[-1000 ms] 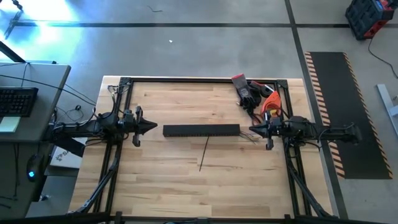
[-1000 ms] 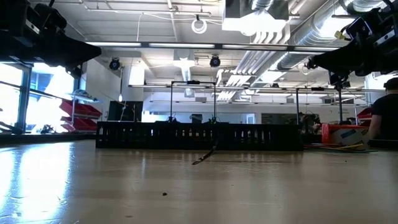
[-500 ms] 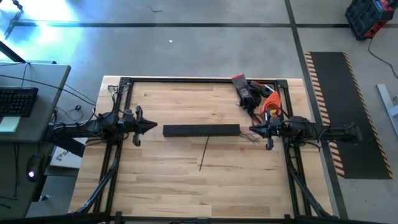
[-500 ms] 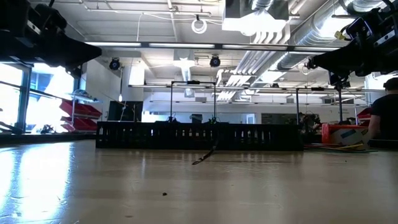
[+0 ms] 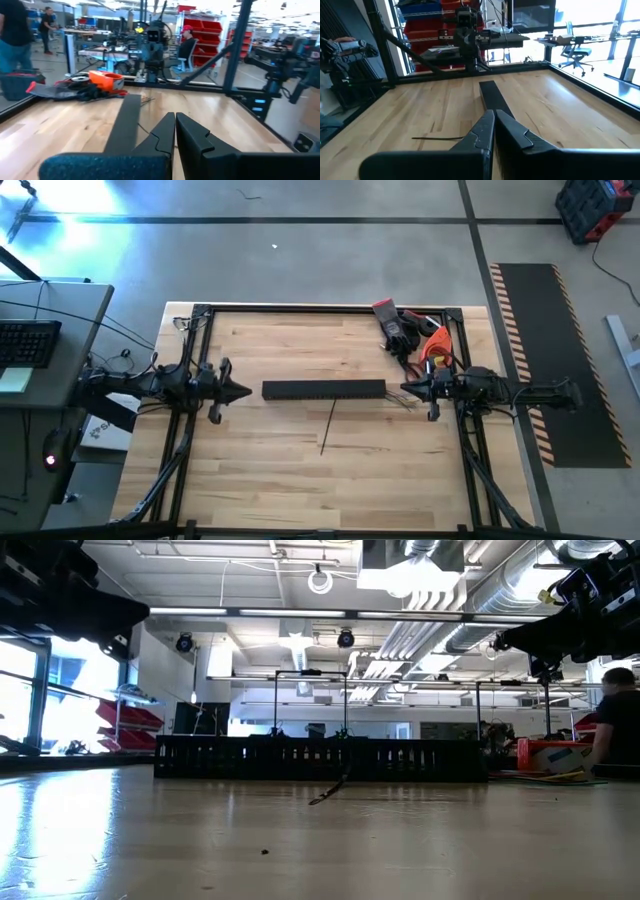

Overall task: Ziptie cables
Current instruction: Return to Home Position

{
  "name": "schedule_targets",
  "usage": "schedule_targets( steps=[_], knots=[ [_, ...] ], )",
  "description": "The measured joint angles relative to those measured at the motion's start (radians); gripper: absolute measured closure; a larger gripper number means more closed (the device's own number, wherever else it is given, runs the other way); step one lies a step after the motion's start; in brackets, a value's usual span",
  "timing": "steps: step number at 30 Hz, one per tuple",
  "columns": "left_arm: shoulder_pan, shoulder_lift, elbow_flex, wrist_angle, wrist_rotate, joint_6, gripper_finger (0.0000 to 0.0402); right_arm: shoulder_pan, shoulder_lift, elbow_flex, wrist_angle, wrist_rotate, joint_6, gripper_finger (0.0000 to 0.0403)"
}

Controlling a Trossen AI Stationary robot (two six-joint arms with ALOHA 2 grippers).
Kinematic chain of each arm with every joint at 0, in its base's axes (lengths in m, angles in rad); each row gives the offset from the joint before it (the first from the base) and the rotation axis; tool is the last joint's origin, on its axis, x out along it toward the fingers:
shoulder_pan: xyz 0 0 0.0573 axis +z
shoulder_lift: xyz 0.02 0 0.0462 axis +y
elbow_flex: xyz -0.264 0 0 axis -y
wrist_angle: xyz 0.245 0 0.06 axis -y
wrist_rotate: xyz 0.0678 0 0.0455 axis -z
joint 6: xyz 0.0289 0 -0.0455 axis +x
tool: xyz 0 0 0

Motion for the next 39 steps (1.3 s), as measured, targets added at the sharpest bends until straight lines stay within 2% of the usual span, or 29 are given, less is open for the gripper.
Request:
schedule_targets(
  steps=[6, 39],
  knots=[
    [-0.030, 0.000, 0.000, 0.000, 0.000, 0.000, 0.0402, 0.000, 0.000, 0.000, 0.000, 0.000, 0.000, 0.0403],
    [-0.030, 0.000, 0.000, 0.000, 0.000, 0.000, 0.0402, 0.000, 0.000, 0.000, 0.000, 0.000, 0.000, 0.0403]
  ],
)
